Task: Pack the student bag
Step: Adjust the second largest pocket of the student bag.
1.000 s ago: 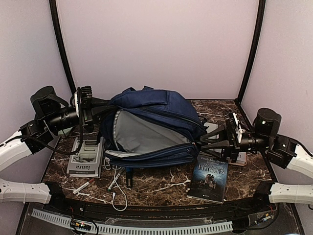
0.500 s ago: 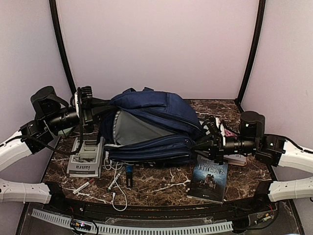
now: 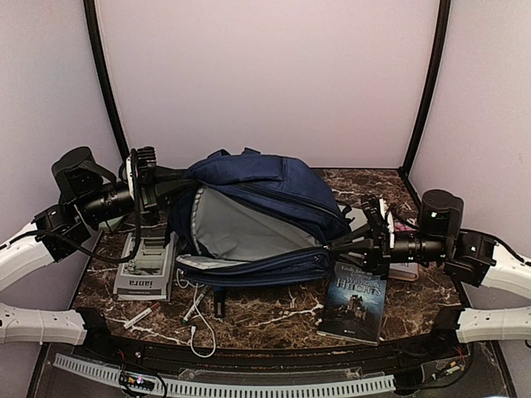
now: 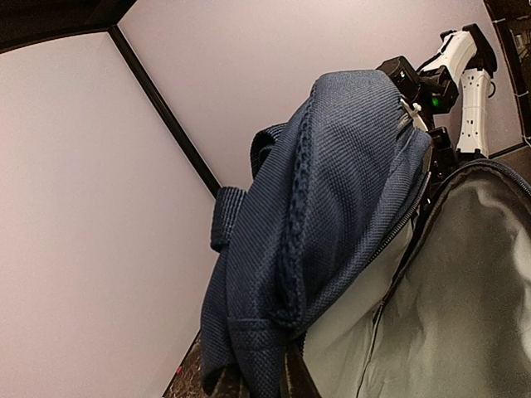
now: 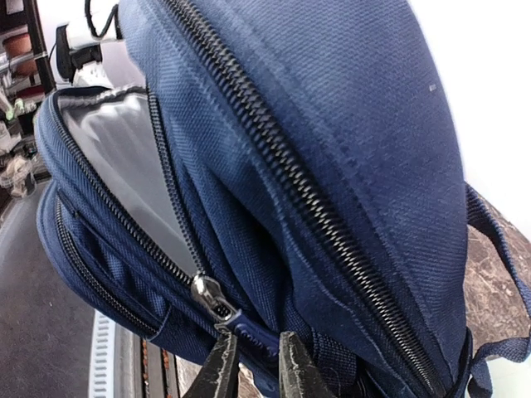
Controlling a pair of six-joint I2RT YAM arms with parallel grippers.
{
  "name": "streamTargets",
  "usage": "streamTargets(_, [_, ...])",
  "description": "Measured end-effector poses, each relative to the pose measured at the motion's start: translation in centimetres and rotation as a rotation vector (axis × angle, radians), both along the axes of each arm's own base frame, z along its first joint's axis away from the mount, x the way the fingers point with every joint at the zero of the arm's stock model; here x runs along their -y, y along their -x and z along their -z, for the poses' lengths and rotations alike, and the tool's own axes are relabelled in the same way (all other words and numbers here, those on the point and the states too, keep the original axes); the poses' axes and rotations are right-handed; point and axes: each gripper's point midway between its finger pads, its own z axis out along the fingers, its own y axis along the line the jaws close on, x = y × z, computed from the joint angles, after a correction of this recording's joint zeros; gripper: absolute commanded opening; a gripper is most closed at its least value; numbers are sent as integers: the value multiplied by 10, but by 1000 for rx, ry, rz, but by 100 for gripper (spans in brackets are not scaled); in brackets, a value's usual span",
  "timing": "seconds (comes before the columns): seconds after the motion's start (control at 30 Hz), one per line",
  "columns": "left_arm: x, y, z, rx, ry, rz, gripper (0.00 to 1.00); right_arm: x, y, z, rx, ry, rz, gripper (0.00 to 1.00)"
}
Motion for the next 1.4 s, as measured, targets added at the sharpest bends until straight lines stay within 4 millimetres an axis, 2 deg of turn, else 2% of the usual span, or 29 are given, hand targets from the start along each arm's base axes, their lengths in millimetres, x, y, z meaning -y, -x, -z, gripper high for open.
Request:
streamTargets(0.07, [0,0,0,0,0,0,0,0,0,4,-8,15,-2,22])
streamTargets(0.17, [0,0,0,0,0,0,0,-1,0,8,-9,31,-3,24])
streamTargets(0.53, [0,0,0,0,0,0,0,-8,0,12,-22,40,-35,0])
streamTargets(0.73, [0,-1,0,4,-2,-6,0,-6,0,8,9,38,-35,0])
streamTargets(0.93, [-3,-3,0,16,-3,-32,0,6,-4,-7,80,5,32,0])
streamTargets(1.1, [-7,-10,-2,29,1,-77,0,11,-11,15,51,61,84,0])
streamTargets(1.2, [-8,-11,-2,31,3,-88,0,11,-10,31,20,94,80,18])
streamTargets(1.27, [-8,-12,-3,31,4,-90,0,10,-7,33,11,90,63,28])
streamTargets(1.33, [-8,-12,-3,32,4,-90,0,8,-6,30,9,74,54,33])
streamTargets(1.4, [-8,-12,-3,32,5,-90,0,6,-7,25,10,52,52,33])
